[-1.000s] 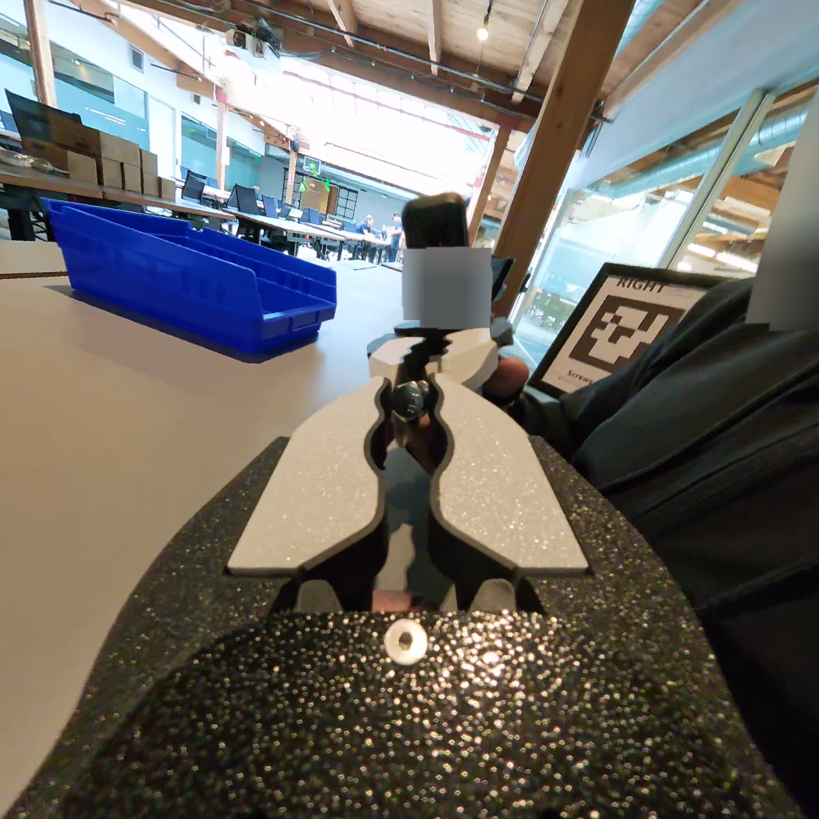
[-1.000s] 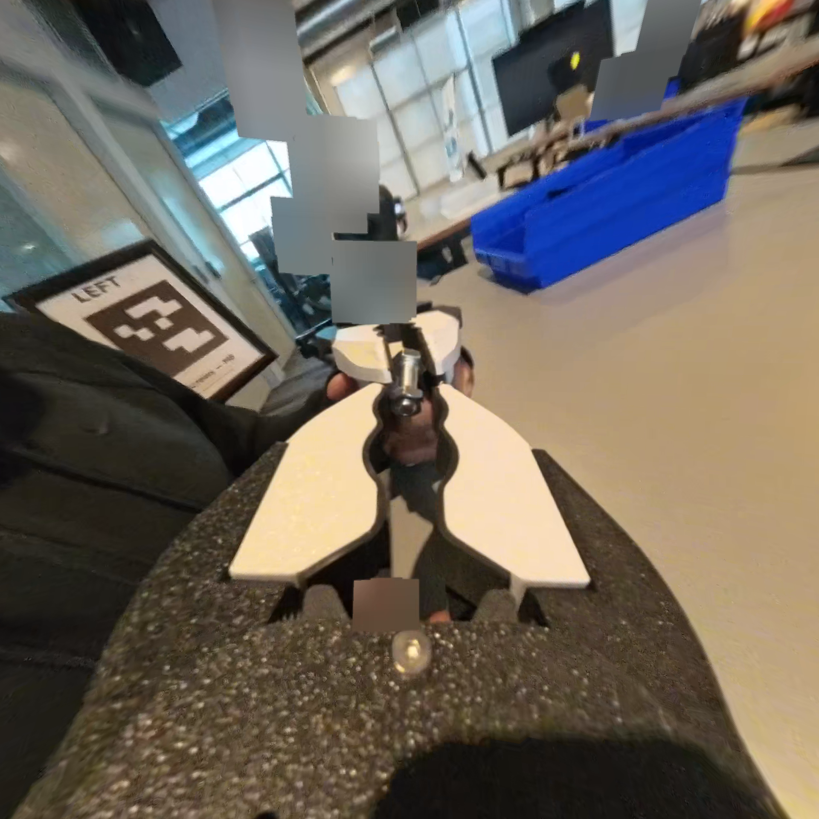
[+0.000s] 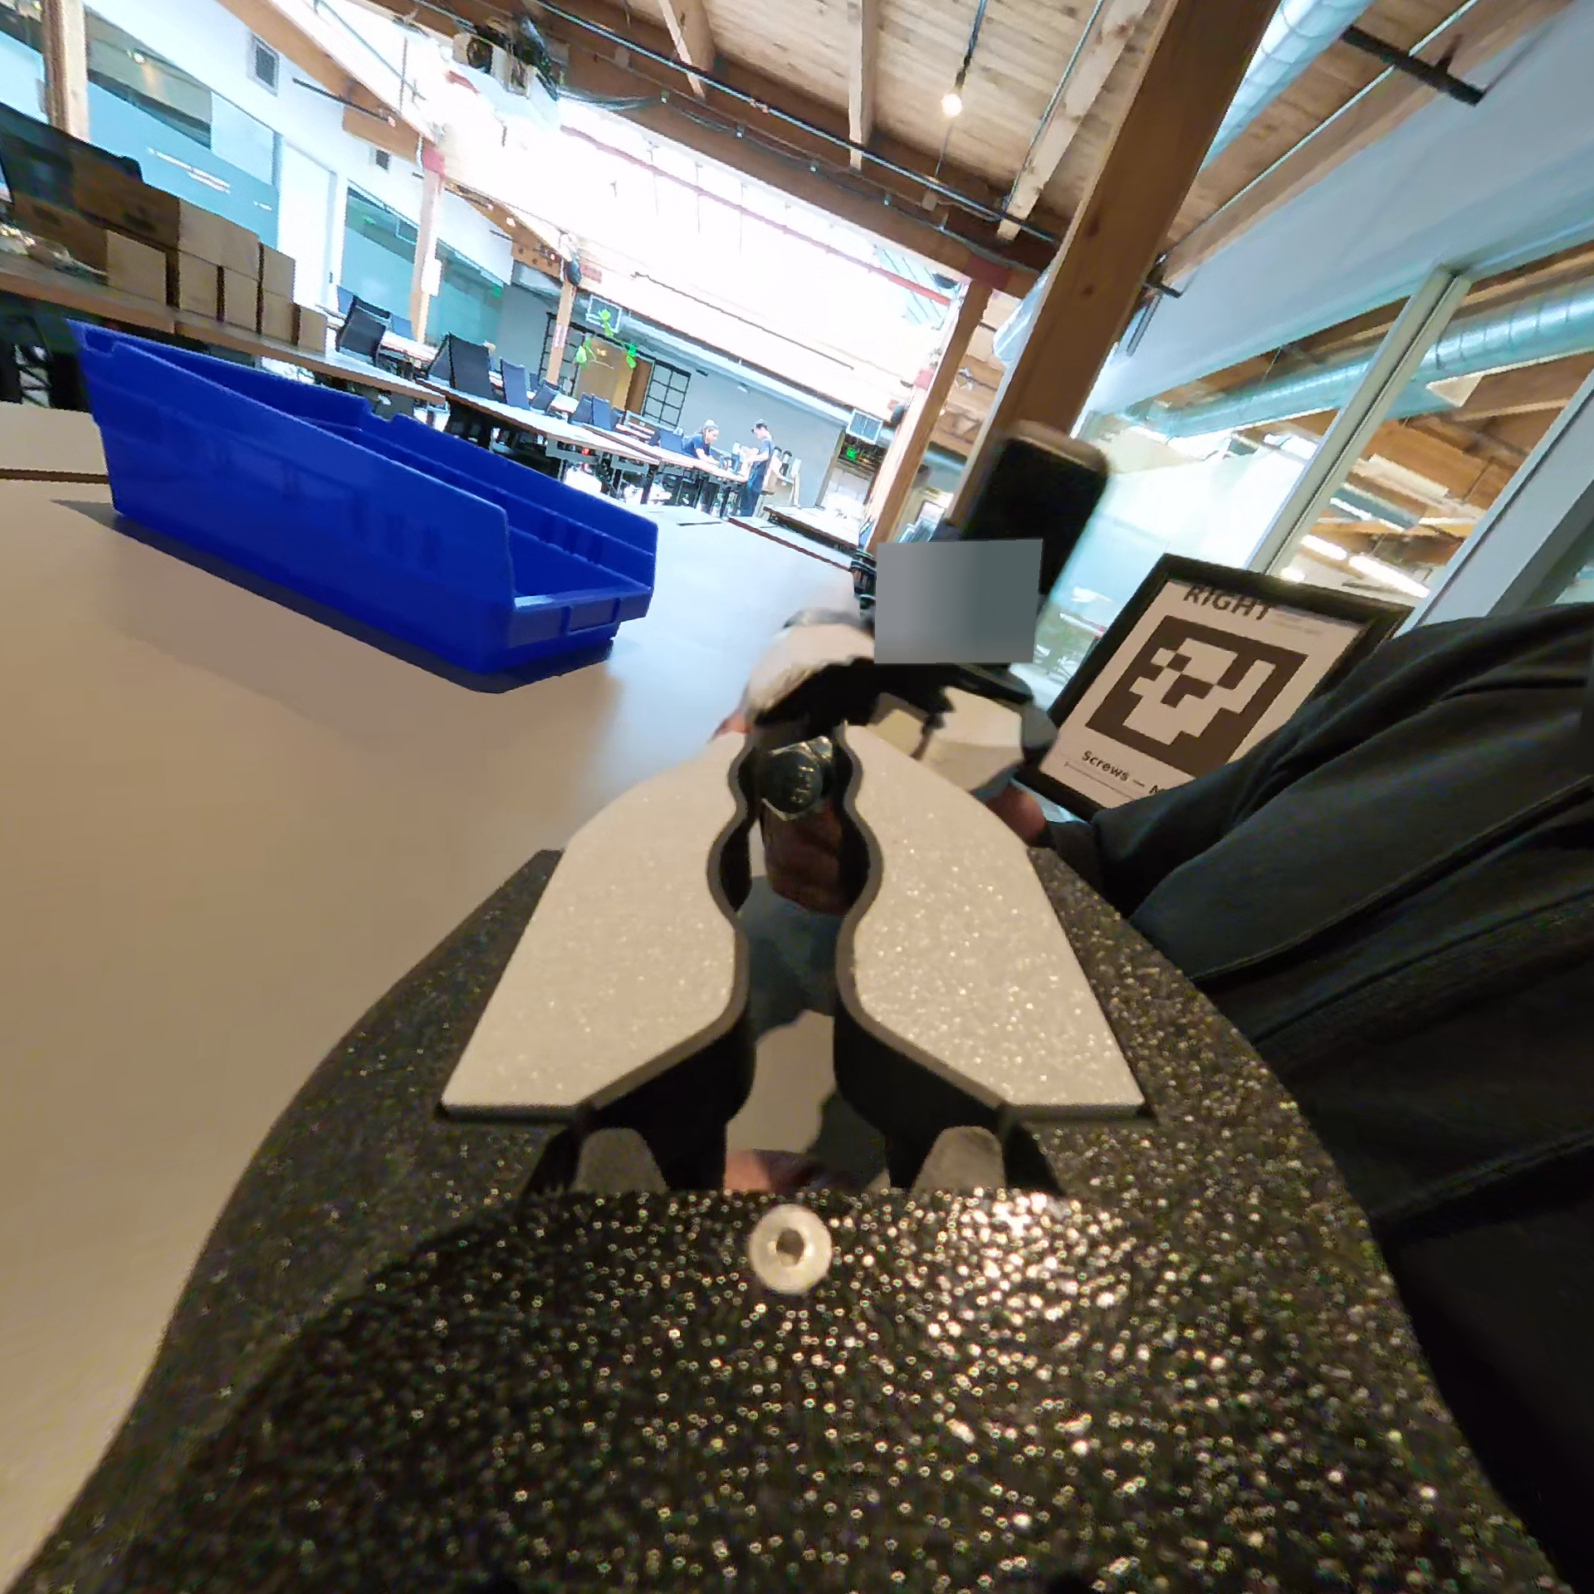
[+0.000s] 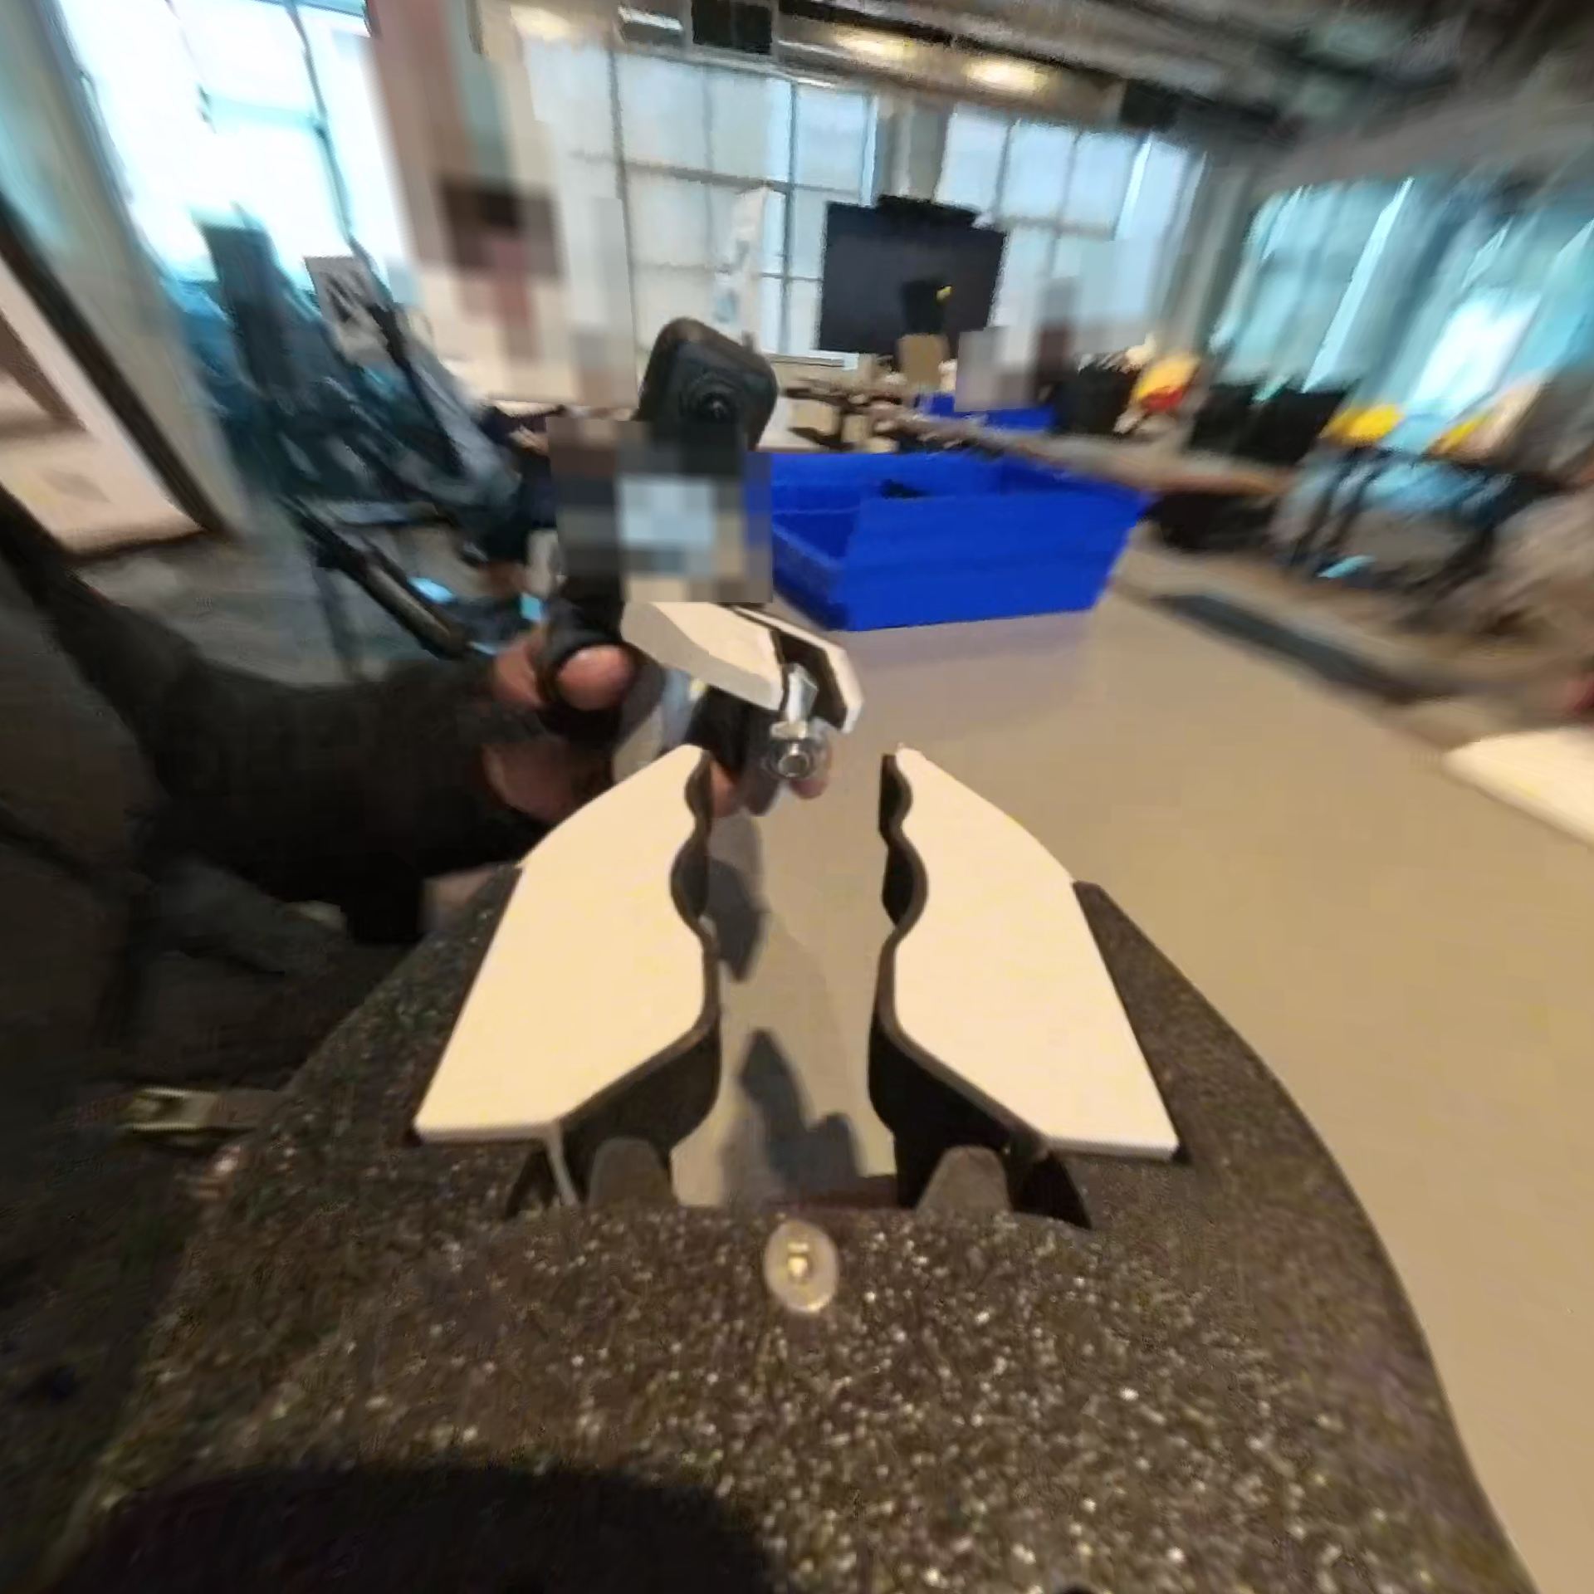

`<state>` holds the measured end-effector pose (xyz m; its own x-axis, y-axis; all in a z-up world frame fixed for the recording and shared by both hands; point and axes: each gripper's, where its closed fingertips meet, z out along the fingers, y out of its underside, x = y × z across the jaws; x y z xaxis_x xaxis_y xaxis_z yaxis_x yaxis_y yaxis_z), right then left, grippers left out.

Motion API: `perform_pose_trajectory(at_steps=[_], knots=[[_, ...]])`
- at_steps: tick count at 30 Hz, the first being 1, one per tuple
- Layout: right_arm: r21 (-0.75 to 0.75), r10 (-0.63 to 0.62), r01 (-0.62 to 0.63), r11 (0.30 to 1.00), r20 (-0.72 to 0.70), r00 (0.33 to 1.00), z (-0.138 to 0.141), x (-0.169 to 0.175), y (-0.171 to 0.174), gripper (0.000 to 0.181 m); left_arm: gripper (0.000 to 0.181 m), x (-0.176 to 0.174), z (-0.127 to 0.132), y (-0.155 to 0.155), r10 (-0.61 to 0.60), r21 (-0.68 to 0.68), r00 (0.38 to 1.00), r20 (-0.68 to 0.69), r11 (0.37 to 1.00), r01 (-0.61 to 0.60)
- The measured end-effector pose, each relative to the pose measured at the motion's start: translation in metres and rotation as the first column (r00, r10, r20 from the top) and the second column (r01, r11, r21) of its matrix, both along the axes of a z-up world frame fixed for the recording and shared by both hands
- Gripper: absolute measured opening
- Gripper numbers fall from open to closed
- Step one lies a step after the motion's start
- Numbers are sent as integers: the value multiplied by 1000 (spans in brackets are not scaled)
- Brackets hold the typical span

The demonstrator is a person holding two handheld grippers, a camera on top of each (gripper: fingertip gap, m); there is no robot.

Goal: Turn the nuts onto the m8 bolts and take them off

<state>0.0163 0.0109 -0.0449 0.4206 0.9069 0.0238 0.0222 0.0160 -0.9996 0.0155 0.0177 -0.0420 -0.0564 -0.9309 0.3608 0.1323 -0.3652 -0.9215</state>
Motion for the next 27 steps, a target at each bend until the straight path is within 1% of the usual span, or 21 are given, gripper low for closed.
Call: perform_pose_trajectory(at_steps=[1,2,4,7,9,11,12,13,14,15,16,17,18,19,20,21,22,23,24,26,27], knots=[[128,-62,54,990,57,997,3,2,1,39,15,0,0,1,-3,-13,1000,-1,1000,3],[251,-128,99,963,100,987,5,4,1,38,15,1,-1,2,-9,-23,1000,-4,1000,9],[434,-233,139,890,171,957,6,6,0,37,15,3,-2,1,-26,-35,1000,-10,999,25],[577,-347,153,803,242,906,1,5,2,34,15,6,-3,-2,-52,-43,999,-11,998,51],[606,-358,137,783,261,896,-2,2,0,31,15,7,-4,-4,-58,-40,998,-18,998,57],[612,-364,130,780,275,890,-5,0,-1,25,15,7,-4,-5,-67,-38,998,-22,997,66],[614,-372,132,778,280,885,-6,0,0,15,15,8,-5,-6,-70,-38,997,-27,997,69],[608,-372,134,783,284,884,-7,0,0,14,15,8,-5,-5,-69,-37,997,-29,997,68],[579,-358,137,804,286,889,-8,0,0,14,15,8,-5,-5,-68,-39,997,-30,997,67],[515,-326,145,845,282,902,-9,0,0,14,15,8,-6,-5,-67,-42,997,-31,997,65],[409,-272,149,901,262,926,-9,-1,0,14,15,8,-6,-5,-69,-41,997,-29,997,68],[264,-197,137,955,217,956,-9,-2,-1,14,15,8,-5,-6,-76,-35,997,-25,997,75],[94,-115,102,990,145,983,-9,-3,-3,14,15,7,-4,-7,-81,-24,997,-21,997,80],[-73,-41,45,996,56,998,-8,-3,-5,14,15,7,-3,-8,-81,-12,996,-20,997,81],[-201,15,-20,979,-29,999,-7,-3,-6,14,15,8,-4,-8,-81,-6,996,-21,997,81],[-271,51,-74,960,-94,994,-6,-2,-6,14,15,8,-4,-8,-77,-6,997,-24,997,76],[-281,70,-103,954,-126,990,-6,-2,-6,20,15,8,-4,-6,-65,-10,998,-25,998,65],[-244,66,-93,965,-118,991,-6,-1,-5,30,15,8,-4,-4,-57,-18,998,-25,998,57],[-173,36,-47,984,-70,997,-8,-1,-2,36,15,8,-4,-3,-57,-26,998,-20,998,56],[63,-79,74,995,91,993,-12,1,3,41,15,6,-3,-1,-56,-42,998,-9,998,56],[204,-149,114,972,165,975,-12,2,5,41,15,6,-3,0,-60,-48,998,-6,997,59]])
